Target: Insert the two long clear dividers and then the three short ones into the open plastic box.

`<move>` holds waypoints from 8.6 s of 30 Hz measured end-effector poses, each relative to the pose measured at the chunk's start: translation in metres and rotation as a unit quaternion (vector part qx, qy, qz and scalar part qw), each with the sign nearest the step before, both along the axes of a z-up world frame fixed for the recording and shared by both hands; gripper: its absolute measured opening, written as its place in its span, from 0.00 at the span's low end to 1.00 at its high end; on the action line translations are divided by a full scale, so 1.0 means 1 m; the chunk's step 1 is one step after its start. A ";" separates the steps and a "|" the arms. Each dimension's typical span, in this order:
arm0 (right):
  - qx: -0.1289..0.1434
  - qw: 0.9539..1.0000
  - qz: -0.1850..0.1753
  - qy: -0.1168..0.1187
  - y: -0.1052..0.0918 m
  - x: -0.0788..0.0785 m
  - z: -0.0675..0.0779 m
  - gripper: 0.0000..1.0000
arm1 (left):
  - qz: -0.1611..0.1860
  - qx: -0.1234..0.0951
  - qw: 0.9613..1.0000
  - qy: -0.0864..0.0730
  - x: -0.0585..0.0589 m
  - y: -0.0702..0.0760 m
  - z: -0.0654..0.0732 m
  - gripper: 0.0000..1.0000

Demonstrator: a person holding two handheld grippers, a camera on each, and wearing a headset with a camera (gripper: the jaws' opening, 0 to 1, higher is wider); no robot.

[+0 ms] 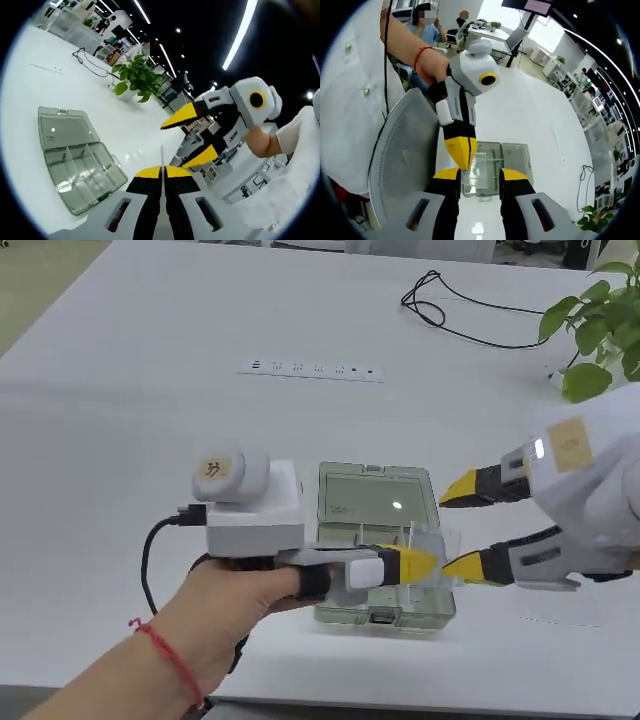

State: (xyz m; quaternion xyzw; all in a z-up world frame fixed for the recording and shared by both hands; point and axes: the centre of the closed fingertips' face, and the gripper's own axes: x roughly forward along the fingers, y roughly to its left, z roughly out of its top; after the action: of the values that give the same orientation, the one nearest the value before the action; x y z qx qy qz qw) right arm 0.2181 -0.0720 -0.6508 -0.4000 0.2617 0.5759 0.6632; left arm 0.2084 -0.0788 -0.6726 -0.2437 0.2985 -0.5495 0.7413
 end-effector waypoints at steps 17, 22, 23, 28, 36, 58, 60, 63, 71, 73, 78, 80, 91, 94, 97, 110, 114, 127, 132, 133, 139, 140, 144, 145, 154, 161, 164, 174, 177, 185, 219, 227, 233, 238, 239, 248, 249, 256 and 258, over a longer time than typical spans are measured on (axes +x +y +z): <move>0.051 0.976 0.049 0.207 0.004 -0.034 0.011 0.14 | -0.108 0.001 0.977 -0.182 -0.030 -0.001 0.023 0.00; 0.054 0.970 0.060 0.230 0.006 -0.041 0.011 0.10 | -0.111 -0.009 0.975 -0.193 -0.031 -0.001 0.028 0.00; 0.054 0.969 0.060 0.231 0.006 -0.041 0.010 0.09 | -0.112 -0.011 0.974 -0.194 -0.031 -0.001 0.029 0.00; 0.054 0.966 0.070 0.242 0.008 -0.043 0.010 0.05 | -0.111 -0.020 0.973 -0.202 -0.032 -0.001 0.032 0.00; 0.056 0.961 0.072 0.259 0.009 -0.048 0.011 0.03 | -0.116 -0.021 0.969 -0.217 -0.034 -0.001 0.032 0.00; 0.063 0.960 0.060 0.265 0.013 -0.046 0.011 0.02 | -0.106 -0.005 0.968 -0.226 -0.032 0.004 0.026 0.02; 0.065 0.961 0.059 0.262 0.013 -0.045 0.012 0.02 | -0.102 -0.001 0.969 -0.226 -0.031 0.007 0.025 0.04; 0.071 0.962 0.054 0.257 0.013 -0.041 0.014 0.02 | -0.090 0.004 0.970 -0.224 -0.028 0.013 0.022 0.07; 0.084 0.965 0.041 0.243 0.015 -0.031 0.018 0.02 | -0.074 0.022 0.971 -0.224 -0.023 0.026 0.016 0.11; 0.087 0.966 0.036 0.240 0.016 -0.029 0.019 0.02 | -0.070 0.025 0.971 -0.225 -0.022 0.030 0.014 0.12; 0.097 0.970 0.022 0.222 0.020 -0.018 0.020 0.02 | -0.050 0.041 0.973 -0.223 -0.016 0.044 0.007 0.16; 0.097 0.972 0.016 0.215 0.021 -0.013 0.018 0.02 | -0.041 0.047 0.973 -0.222 -0.014 0.049 0.005 0.18; 0.090 0.977 0.002 0.192 0.036 0.005 0.002 0.02 | 0.003 0.092 0.970 -0.226 -0.002 0.081 -0.007 0.40; 0.087 0.978 -0.001 0.190 0.040 0.009 -0.005 0.02 | 0.010 0.112 0.967 -0.228 0.000 0.089 -0.014 0.45; 0.079 0.980 -0.003 0.183 0.042 0.015 -0.014 0.02 | 0.022 0.119 0.964 -0.236 0.004 0.096 -0.018 0.51; 0.072 0.983 -0.008 0.171 0.060 0.040 -0.051 0.02 | 0.042 0.134 0.961 -0.239 0.011 0.108 -0.026 0.74; 0.067 0.983 -0.011 0.168 0.064 0.045 -0.064 0.02 | 0.035 0.144 0.961 -0.234 0.011 0.110 -0.034 0.81; 0.065 0.983 -0.018 0.172 0.070 0.056 -0.108 0.02 | 0.028 0.163 0.962 -0.218 0.014 0.116 -0.059 0.96; 0.066 0.981 -0.022 0.178 0.069 0.059 -0.113 0.02 | 0.032 0.160 0.964 -0.211 0.015 0.117 -0.060 0.96; 0.066 0.981 -0.023 0.179 0.069 0.059 -0.115 0.02 | 0.033 0.160 0.964 -0.210 0.016 0.117 -0.060 0.96; 0.068 0.982 -0.018 0.178 0.071 0.055 -0.114 0.02 | 0.032 0.158 0.965 -0.207 0.016 0.116 -0.061 0.95; 0.065 0.983 -0.012 0.172 0.071 0.053 -0.114 0.02 | 0.033 0.157 0.965 -0.206 0.017 0.116 -0.061 0.95; 0.061 0.986 0.001 0.156 0.074 0.052 -0.118 0.02 | 0.034 0.158 0.966 -0.203 0.017 0.115 -0.063 0.94; 0.060 0.986 0.003 0.154 0.074 0.054 -0.119 0.02 | 0.033 0.157 0.966 -0.203 0.016 0.115 -0.063 0.94; 0.030 0.990 0.021 0.137 0.078 0.054 -0.137 0.02 | 0.032 0.153 0.967 -0.202 0.017 0.112 -0.062 0.94; 0.022 0.989 0.015 0.142 0.079 0.055 -0.148 0.02 | 0.030 0.156 0.967 -0.200 0.015 0.112 -0.064 0.94; 0.019 0.989 0.016 0.143 0.080 0.054 -0.151 0.02 | 0.030 0.157 0.967 -0.199 0.015 0.112 -0.065 0.94; -0.007 0.989 0.018 0.147 0.082 0.053 -0.166 0.02 | 0.023 0.166 0.965 -0.200 0.015 0.112 -0.070 0.94; -0.012 0.989 0.019 0.147 0.081 0.053 -0.166 0.02 | 0.021 0.169 0.965 -0.200 0.016 0.112 -0.073 0.94; -0.031 0.990 0.025 0.136 0.082 0.052 -0.173 0.02 | 0.021 0.168 0.965 -0.201 0.018 0.111 -0.071 0.94; 0.051 0.987 -0.026 0.151 0.075 0.058 -0.126 0.22 | 0.014 0.184 0.961 -0.208 0.022 0.111 -0.069 0.94; 0.082 0.985 -0.048 0.144 0.054 0.059 -0.102 0.29 | 0.013 0.186 0.959 -0.211 0.023 0.111 -0.068 0.94; 0.093 0.984 -0.065 0.137 0.031 0.056 -0.090 0.35 | 0.012 0.187 0.958 -0.215 0.024 0.109 -0.066 0.95; 0.093 0.984 -0.081 0.132 0.005 0.052 -0.086 0.41 | 0.012 0.188 0.958 -0.216 0.024 0.109 -0.065 0.95; 0.092 0.984 -0.082 0.132 0.001 0.052 -0.086 0.43 | 0.013 0.188 0.958 -0.217 0.024 0.110 -0.065 0.95; 0.065 0.984 -0.103 0.127 -0.044 0.044 -0.093 0.49 | 0.011 0.193 0.957 -0.216 0.022 0.111 -0.066 0.95; 0.060 0.984 -0.108 0.128 -0.052 0.042 -0.095 0.50 | 0.011 0.193 0.957 -0.216 0.022 0.111 -0.066 0.96; 0.026 0.984 -0.119 0.130 -0.088 0.037 -0.110 0.52 | 0.010 0.197 0.956 -0.216 0.022 0.111 -0.067 0.97; 0.016 0.983 -0.123 0.133 -0.098 0.037 -0.115 0.52 | 0.011 0.199 0.956 -0.216 0.022 0.111 -0.067 0.97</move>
State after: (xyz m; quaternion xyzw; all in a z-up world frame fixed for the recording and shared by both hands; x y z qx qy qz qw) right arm 0.2548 -0.1700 -0.7658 -0.2742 0.3851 0.5423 0.6946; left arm 0.2305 0.0325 -0.7396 0.0300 0.2317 -0.5106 0.8275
